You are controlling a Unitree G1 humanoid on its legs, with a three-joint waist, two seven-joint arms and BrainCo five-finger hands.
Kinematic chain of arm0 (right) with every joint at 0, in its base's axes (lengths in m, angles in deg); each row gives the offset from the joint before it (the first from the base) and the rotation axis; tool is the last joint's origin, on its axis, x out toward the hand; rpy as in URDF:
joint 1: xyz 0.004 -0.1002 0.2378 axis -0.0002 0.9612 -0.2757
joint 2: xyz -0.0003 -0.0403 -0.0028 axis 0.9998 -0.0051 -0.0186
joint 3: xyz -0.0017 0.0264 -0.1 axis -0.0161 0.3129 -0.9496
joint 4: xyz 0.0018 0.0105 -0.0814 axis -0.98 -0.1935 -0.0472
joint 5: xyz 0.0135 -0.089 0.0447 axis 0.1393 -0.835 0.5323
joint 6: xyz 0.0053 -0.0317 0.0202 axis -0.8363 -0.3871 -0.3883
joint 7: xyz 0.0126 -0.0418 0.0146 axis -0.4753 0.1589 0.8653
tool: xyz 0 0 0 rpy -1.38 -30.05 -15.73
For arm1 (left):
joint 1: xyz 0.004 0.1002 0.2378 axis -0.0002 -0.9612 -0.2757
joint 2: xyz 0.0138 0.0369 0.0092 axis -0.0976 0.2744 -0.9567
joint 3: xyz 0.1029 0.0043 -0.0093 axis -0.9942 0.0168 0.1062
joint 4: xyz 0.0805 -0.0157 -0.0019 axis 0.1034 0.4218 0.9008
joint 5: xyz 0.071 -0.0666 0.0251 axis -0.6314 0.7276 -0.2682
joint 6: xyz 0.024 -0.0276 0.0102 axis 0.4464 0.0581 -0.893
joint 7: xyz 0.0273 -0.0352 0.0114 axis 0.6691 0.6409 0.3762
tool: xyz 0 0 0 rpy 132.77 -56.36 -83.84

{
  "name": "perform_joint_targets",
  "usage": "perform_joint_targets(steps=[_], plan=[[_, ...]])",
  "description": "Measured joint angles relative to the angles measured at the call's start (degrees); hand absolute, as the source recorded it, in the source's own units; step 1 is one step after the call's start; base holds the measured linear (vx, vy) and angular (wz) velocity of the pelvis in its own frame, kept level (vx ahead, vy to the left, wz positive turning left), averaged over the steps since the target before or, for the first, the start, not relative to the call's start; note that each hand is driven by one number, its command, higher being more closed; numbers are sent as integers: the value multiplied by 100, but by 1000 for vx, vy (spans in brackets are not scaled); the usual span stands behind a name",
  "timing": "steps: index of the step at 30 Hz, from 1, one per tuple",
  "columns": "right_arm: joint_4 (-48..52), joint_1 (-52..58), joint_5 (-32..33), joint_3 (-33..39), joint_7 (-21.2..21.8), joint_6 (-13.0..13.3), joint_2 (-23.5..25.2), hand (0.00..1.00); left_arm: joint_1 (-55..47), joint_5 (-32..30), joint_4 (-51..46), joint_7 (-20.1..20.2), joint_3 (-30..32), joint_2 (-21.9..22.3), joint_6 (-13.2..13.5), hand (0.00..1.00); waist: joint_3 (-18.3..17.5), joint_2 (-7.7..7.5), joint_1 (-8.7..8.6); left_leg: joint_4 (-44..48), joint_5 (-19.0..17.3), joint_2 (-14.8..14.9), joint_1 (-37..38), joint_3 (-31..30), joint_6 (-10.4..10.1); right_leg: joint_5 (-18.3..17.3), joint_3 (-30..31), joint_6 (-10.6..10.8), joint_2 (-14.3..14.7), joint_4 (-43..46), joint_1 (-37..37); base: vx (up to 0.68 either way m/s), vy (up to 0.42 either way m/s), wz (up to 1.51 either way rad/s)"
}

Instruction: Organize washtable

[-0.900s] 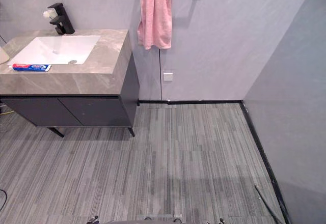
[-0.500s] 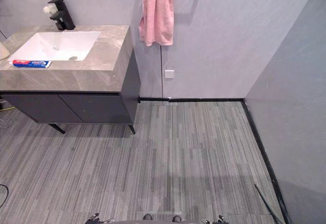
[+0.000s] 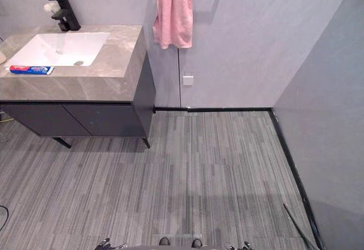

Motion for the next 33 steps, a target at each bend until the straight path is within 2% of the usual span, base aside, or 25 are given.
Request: perform_joint_targets(steps=[2,3,4,5,7,8,9,11,14,15,16,17,18,19,20,22,23,24,25,27,29,30,31,32,33], plan=[[51,-135,5,13,3,3,-2,0,11,3,-2,-3,-13,4,-1,0,31,-8,-2,30,-58,25,-96,130,83,-48,97,48,17,169,-196,2,-2,-34],[86,-203,12,17,3,10,-3,0,54,0,-2,-2,-28,0,-4,0,72,34,4,31,-74,32,-95,197,102,-193,165,108,14,493,-368,26,11,-29],[119,-231,26,17,5,10,9,0,59,-1,-5,-2,-36,-10,-4,0,102,14,3,32,-104,25,-93,247,105,-357,175,160,-5,856,-543,31,14,-27],[182,-229,50,33,6,12,28,0,62,0,-5,-3,-46,-22,-4,0,118,9,-8,34,-140,12,-66,286,158,-549,155,328,-39,1420,-805,17,10,-17],[276,-225,50,37,6,12,33,0,81,2,-17,-4,-54,-25,-3,0,184,9,-4,35,-177,17,-6,328,193,-681,129,482,-80,2286,-1150,11,40,-16],[358,-203,56,39,6,20,55,0,90,2,-47,-6,-44,-40,-6,0,270,19,-17,36,-257,0,169,357,258,-761,1,485,-181,3288,-1550,30,57,-10],[415,-162,64,43,6,22,71,0,91,4,-61,-10,-25,-50,-8,0,292,24,-16,36,-287,-34,217,355,279,-839,-120,415,-285,3663,-1734,77,69,-6],[500,-54,106,196,9,23,142,0,88,5,-112,-20,119,-46,-12,0,280,-49,-6,44,-519,-87,445,324,242,-1096,-455,460,-687,4453,-2101,136,81,-5],[493,-56,109,247,9,23,144,0,95,7,-112,-26,189,-17,-15,0,299,-22,-102,240,-822,35,480,289,238,-1158,-647,442,-795,4019,-2341,215,42,-2],[493,-98,110,247,11,30,127,0,107,0,-110,-29,189,9,-17,0,295,34,-184,294,-929,163,484,271,180,-1062,-700,404,-693,3422,-2441,329,-13,8],[487,-69,103,247,9,26,126,0,119,1,-113,-20,191,1,-10,0,279,41,-240,302,-1002,243,475,264,40,-757,-693,346,-571,2711,-2430,317,-45,15],[486,-36,102,253,9,26,130,0,135,0,-111,-14,197,-12,-12,0,281,13,-280,344,-1061,258,492,261,13,-622,-676,270,-573,2491,-2434,301,-74,32],[454,51,123,322,13,25,169,0,164,0,-111,-9,282,2,-13,0,279,-10,-314,455,-1178,275,599,185,-131,-431,-669,173,-578,2217,-2337,406,-147,42],[444,82,129,465,15,3,194,0,186,3,-112,-5,480,128,-16,0,256,50,-308,557,-1247,396,737,159,-249,-20,-682,7,-521,2160,-2167,578,-198,34],[449,102,125,465,12,7,159,0,201,2,-145,-1,541,192,-13,0,223,139,-298,743,-1249,491,675,168,-316,-34,-747,-16,-467,2151,-2126,679,-256,19],[532,67,103,433,18,25,122,0,296,5,-430,7,710,361,3,0,233,168,-291,2183,-1094,595,61,194,-575,-187,-803,-137,-445,1875,-1815,621,-271,9],[614,73,119,404,6,5,122,0,333,8,-521,6,842,482,6,0,247,185,-278,3443,-981,792,-392,242,-703,-253,-797,-204,-398,1622,-1462,493,-208,2],[676,76,121,358,7,8,129,0,343,11,-569,7,880,527,12,0,269,164,-270,4111,-903,921,-629,313,-716,-309,-776,-233,-364,1524,-1272,467,-161,-14],[799,66,131,312,3,23,158,0,370,45,-680,19,929,612,40,0,329,140,-254,5102,-983,1198,-944,533,-622,-412,-716,-278,-300,1386,-888,430,-130,-22],[927,55,227,142,-2,40,177,0,475,75,-812,15,903,606,69,0,373,58,-139,5693,-1095,1384,-1235,749,-438,-510,-592,-317,-303,1255,-485,382,-97,-35],[1020,-87,234,8,-1,48,315,0,585,119,-962,13,777,657,128,0,383,1,28,5618,-1290,1450,-1870,954,-340,-605,-428,-284,-391,946,-31,313,-16,-45],[1016,-126,236,-17,2,46,359,0,605,123,-982,10,757,660,141,0,383,2,44,5401,-1300,1449,-2002,1054,-324,-627,-417,-249,-431,890,46,306,52,-25],[1037,-155,233,-7,6,49,405,0,616,124,-1005,6,661,667,156,0,381,-1,32,4917,-1299,1388,-2130,1181,-323,-685,-411,-159,-519,837,152,306,104,-14],[1068,-162,245,-19,6,45,412,0,620,126,-1016,5,556,664,170,0,377,7,36,4028,-1266,1226,-2247,1285,-331,-777,-366,-48,-641,792,265,312,135,-16],[1070,-165,242,-17,2,46,412,0,619,131,-1017,0,517,670,175,0,371,16,39,3303,-1176,1064,-2275,1264,-433,-862,-326,52,-717,781,335,415,255,-27]])
